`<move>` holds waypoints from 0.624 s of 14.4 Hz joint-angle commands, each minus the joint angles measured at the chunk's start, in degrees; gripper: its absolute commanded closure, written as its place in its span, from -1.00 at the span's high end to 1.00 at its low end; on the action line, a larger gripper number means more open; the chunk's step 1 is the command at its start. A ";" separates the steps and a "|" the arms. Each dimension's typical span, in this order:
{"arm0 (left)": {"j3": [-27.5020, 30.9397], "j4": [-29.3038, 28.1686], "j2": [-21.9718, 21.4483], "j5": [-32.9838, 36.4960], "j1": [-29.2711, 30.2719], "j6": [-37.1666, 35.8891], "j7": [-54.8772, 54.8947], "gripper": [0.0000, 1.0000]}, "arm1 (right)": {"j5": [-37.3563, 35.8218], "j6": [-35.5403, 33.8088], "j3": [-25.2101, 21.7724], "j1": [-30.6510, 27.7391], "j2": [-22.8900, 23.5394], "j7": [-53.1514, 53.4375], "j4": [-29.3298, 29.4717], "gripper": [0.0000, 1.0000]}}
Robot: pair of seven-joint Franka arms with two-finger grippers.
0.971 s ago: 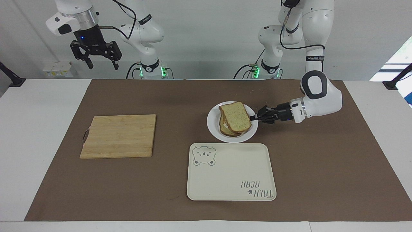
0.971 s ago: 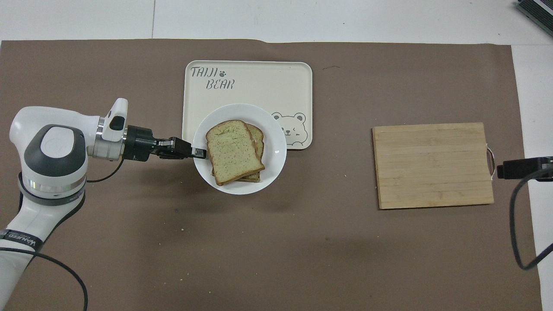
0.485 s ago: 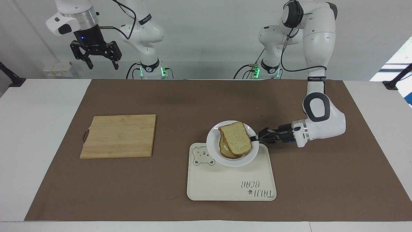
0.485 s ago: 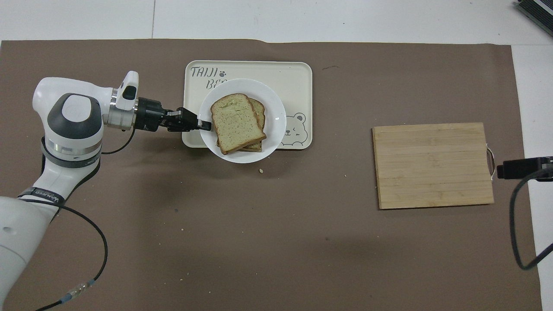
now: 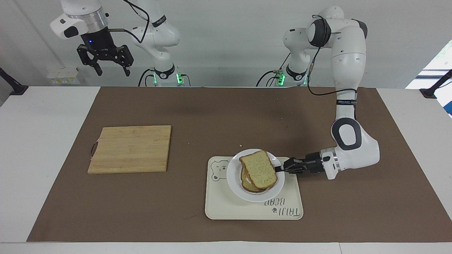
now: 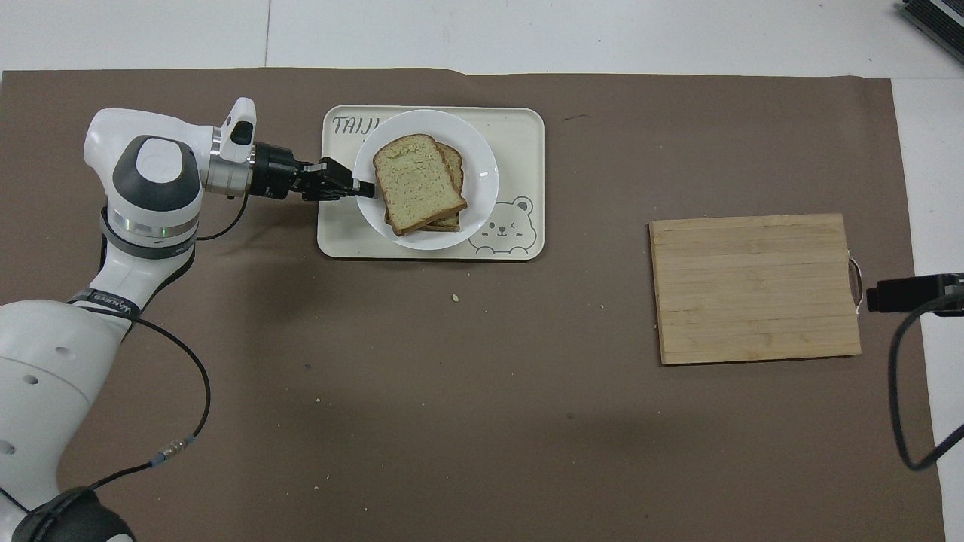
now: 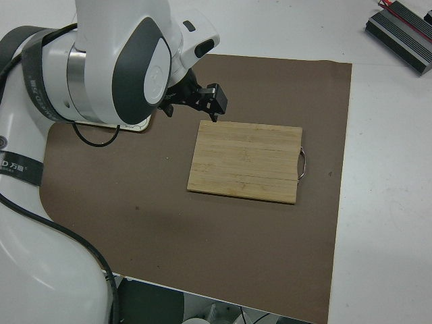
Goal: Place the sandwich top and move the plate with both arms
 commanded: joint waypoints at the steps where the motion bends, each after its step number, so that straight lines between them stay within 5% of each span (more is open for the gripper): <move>1: 0.12 4.74 4.14 2.01 -0.39 0.50 -1.63 -1.00 | 0.38 -0.64 0.21 -0.71 -0.81 -1.66 -0.39 1.00; 4: -0.06 5.62 4.68 4.56 -0.13 0.68 -1.71 -1.00 | 0.38 -0.64 0.21 -0.71 -0.81 -1.66 -0.39 1.00; 5: 0.03 5.45 4.68 5.26 -0.39 0.94 -1.45 0.91 | 0.38 -0.64 0.21 -0.71 -0.81 -1.66 -0.39 1.00; 9: 0.65 5.54 2.58 10.18 0.40 0.24 -1.71 1.00 | 0.38 -0.64 0.21 -0.71 -0.81 -1.66 -0.39 1.00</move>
